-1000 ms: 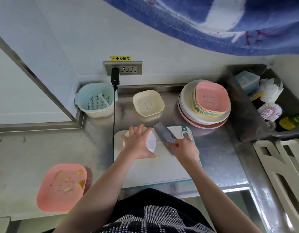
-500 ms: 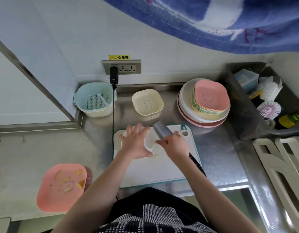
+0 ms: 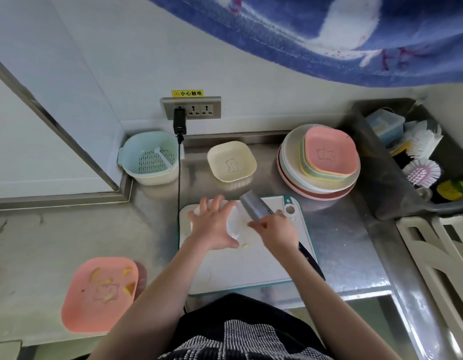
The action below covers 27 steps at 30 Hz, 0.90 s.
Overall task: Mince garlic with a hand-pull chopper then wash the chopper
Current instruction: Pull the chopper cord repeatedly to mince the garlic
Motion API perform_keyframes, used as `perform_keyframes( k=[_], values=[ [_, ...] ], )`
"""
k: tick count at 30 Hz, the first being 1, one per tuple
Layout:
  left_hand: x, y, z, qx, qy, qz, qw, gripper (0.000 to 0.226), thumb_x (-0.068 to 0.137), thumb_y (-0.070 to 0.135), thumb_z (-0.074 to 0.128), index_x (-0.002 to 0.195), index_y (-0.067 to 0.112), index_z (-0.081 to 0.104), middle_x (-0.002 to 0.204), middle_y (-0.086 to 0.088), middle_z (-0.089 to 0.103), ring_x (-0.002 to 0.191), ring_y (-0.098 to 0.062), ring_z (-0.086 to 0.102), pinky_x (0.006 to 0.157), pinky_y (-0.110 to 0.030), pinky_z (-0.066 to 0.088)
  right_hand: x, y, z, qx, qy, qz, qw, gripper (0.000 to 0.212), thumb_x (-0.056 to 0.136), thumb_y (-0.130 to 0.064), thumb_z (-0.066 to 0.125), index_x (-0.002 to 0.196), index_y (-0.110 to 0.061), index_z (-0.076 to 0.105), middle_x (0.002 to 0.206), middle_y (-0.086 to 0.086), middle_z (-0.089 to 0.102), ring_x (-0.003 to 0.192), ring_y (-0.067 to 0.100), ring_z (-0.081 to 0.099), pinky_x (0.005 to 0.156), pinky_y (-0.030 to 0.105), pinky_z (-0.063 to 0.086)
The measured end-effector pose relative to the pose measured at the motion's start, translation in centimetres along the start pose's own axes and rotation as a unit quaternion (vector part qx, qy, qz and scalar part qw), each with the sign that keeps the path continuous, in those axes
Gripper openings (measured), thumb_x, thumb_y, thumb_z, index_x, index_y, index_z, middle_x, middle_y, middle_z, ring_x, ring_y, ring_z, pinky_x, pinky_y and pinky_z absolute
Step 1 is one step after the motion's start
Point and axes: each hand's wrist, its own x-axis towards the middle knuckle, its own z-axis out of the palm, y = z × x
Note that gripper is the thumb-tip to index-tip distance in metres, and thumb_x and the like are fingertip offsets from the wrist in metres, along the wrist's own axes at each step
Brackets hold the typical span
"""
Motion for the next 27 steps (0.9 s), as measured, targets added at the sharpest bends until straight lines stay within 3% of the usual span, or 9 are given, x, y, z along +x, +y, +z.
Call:
perform_keyframes(
  k=[4,6,8,11,14,18,21,23,27],
  values=[
    [0.0,-0.1,0.0,-0.001,-0.002,0.004,1.0,0.1,0.052,0.052,0.074,0.137,0.044,0.021,0.143,0.01,0.016,0.135,-0.029,0.011,0.096,-0.051,0.03,0.2,7.0,-0.6,0.012,0.083,0.156,0.984,0.047,0.087,-0.059,0.052,0.083,-0.015,0.071,0.105,0.011,0.057,0.083,0.031,0.061,0.073,0.034,0.052],
    [0.0,0.0,-0.1,0.004,-0.005,0.007,1.0,0.1,0.053,0.053,0.074,0.137,0.043,0.021,0.142,0.009,0.016,0.135,-0.03,0.012,0.096,-0.051,0.031,-0.2,8.2,-0.7,0.019,0.103,0.194,0.975,0.046,0.087,-0.058,0.054,0.081,-0.016,0.071,0.105,0.013,0.058,0.082,0.031,0.061,0.074,0.037,0.054],
    [0.1,0.0,0.0,0.008,-0.008,0.008,1.0,0.1,0.053,0.052,0.074,0.137,0.043,0.021,0.142,0.009,0.016,0.134,-0.03,0.012,0.095,-0.051,0.032,-0.6,6.8,-0.6,0.008,0.093,0.17,0.981,0.044,0.088,-0.057,0.053,0.082,-0.017,0.071,0.105,0.011,0.057,0.085,0.03,0.06,0.073,0.034,0.052],
    [0.1,0.0,0.0,0.009,-0.008,0.008,1.0,0.098,0.053,0.052,0.073,0.136,0.043,0.022,0.141,0.01,0.016,0.134,-0.03,0.012,0.094,-0.05,0.032,-1.1,1.7,0.2,-0.012,0.031,0.031,0.999,0.045,0.089,-0.058,0.051,0.068,-0.019,0.064,0.095,0.006,0.053,0.08,0.026,0.057,0.056,0.026,0.037],
    [0.2,0.0,0.0,0.009,-0.006,0.009,1.0,0.096,0.052,0.053,0.074,0.134,0.044,0.023,0.142,0.01,0.015,0.134,-0.029,0.013,0.093,-0.05,0.032,-1.0,-1.2,0.1,-0.032,0.026,-0.05,0.998,0.046,0.089,-0.058,0.051,0.071,-0.018,0.065,0.096,0.005,0.05,0.081,0.024,0.055,0.058,0.027,0.035],
    [0.2,-0.2,0.1,-0.002,-0.006,0.01,1.0,0.098,0.051,0.051,0.074,0.134,0.045,0.023,0.141,0.01,0.017,0.134,-0.028,0.013,0.093,-0.051,0.031,0.2,4.3,-0.6,-0.016,0.054,0.083,0.995,0.043,0.088,-0.057,0.053,0.082,-0.018,0.07,0.101,0.006,0.053,0.083,0.027,0.057,0.063,0.025,0.044],
    [0.2,-0.1,0.1,0.002,-0.007,0.009,1.0,0.1,0.051,0.052,0.074,0.136,0.044,0.021,0.141,0.01,0.017,0.134,-0.029,0.013,0.094,-0.052,0.032,0.1,7.7,-0.6,0.0,0.075,0.19,0.979,0.044,0.086,-0.059,0.055,0.083,-0.018,0.071,0.108,0.011,0.058,0.092,0.031,0.058,0.078,0.037,0.053],
    [0.2,-0.1,0.2,0.007,-0.01,0.01,1.0,0.101,0.051,0.052,0.074,0.136,0.043,0.02,0.141,0.009,0.017,0.134,-0.029,0.014,0.094,-0.051,0.032,0.1,6.4,-0.6,-0.02,0.07,0.157,0.985,0.045,0.087,-0.058,0.052,0.088,-0.017,0.073,0.109,0.01,0.058,0.096,0.03,0.057,0.08,0.036,0.052],
    [0.3,-0.1,0.1,0.009,-0.011,0.01,1.0,0.098,0.053,0.052,0.073,0.135,0.044,0.021,0.141,0.01,0.015,0.135,-0.03,0.012,0.093,-0.051,0.032,-0.5,-0.8,-0.7,-0.064,0.032,-0.065,0.995,0.048,0.09,-0.058,0.049,0.089,-0.016,0.072,0.102,0.005,0.052,0.098,0.024,0.053,0.066,0.029,0.041]
  ],
)
